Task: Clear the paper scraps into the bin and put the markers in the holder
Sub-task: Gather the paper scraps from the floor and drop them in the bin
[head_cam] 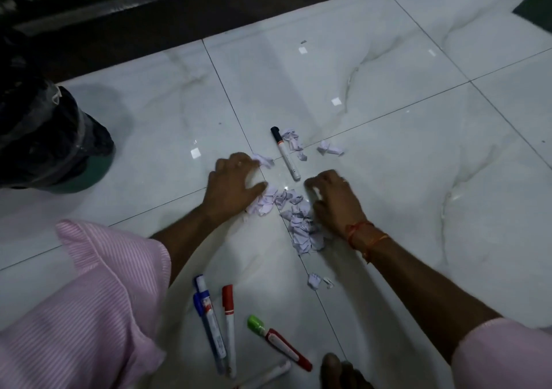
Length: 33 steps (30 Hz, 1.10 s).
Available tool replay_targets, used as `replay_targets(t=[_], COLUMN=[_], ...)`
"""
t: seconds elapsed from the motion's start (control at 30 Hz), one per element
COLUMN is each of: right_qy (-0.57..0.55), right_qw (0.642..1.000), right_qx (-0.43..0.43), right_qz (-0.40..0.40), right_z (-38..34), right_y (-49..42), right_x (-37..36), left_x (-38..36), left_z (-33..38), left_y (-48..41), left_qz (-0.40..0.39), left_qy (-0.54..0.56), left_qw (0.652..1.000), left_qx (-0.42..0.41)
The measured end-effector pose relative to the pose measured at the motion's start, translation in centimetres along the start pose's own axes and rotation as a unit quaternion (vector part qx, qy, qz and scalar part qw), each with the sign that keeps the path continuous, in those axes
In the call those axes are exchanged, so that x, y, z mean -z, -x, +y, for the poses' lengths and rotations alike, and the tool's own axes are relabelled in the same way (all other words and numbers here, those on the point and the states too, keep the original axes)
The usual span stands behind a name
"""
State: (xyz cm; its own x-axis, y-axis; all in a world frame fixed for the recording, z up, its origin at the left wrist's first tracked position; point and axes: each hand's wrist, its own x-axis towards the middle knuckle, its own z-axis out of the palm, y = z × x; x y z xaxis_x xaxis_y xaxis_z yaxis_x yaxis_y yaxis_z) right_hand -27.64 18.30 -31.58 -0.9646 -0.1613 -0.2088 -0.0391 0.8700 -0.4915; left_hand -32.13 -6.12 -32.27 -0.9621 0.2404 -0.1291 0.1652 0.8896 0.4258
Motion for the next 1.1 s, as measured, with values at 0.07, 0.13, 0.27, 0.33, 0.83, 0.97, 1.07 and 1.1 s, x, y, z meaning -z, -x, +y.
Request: replay_targets(t=[0.07,0.13,0.27,0.33,0.83,0.97,1.07,1.1], right_qy=[-0.03,-0.058,-0.063,-0.051,-0.059,-0.085,-0.085,-0.079], right_qw=[0.999,0.997,0.992,0.996,0.979,0.976,0.969,0.968], right_qx=[0.042,0.018,0.0,0.025,0.131,0.192,0.226,0.231], right_qz=[-0.007,0.04,0.108,0.074,0.148,0.051,-0.049,-0.066], right_z=[-1.1,-1.7,-2.1,-2.5,-9.2,-11.3,-11.4,-11.2], right_y=[0.4,0.1,-2.4,-3.7,0.3,5.3,7.5,7.9], right_x=[-0.7,-0.6,-0.1,-0.2,-1.5,-4.8,-6.6,-6.6], left_x=[-1.1,-1.6,-0.3,0.9,6.2,6.6,5.8,5.4], left_z=[1.6,2.8,2.3,1.3,-4.8,-4.6,-4.0,-3.6], left_y=[1.2,2.0,2.1,2.1,4.3,4.5,4.6,4.7], left_qz=[-0.028,-0.035,0.0,0.043,0.192,0.184,0.099,0.062], left_qy=[0.011,0.053,0.154,0.186,0.252,0.243,0.222,0.186], left_qw=[0.998,0.993,0.984,0.981,0.926,0.93,0.953,0.968], left_qx=[-0.056,-0.104,-0.091,-0.032,0.203,0.204,0.179,0.158])
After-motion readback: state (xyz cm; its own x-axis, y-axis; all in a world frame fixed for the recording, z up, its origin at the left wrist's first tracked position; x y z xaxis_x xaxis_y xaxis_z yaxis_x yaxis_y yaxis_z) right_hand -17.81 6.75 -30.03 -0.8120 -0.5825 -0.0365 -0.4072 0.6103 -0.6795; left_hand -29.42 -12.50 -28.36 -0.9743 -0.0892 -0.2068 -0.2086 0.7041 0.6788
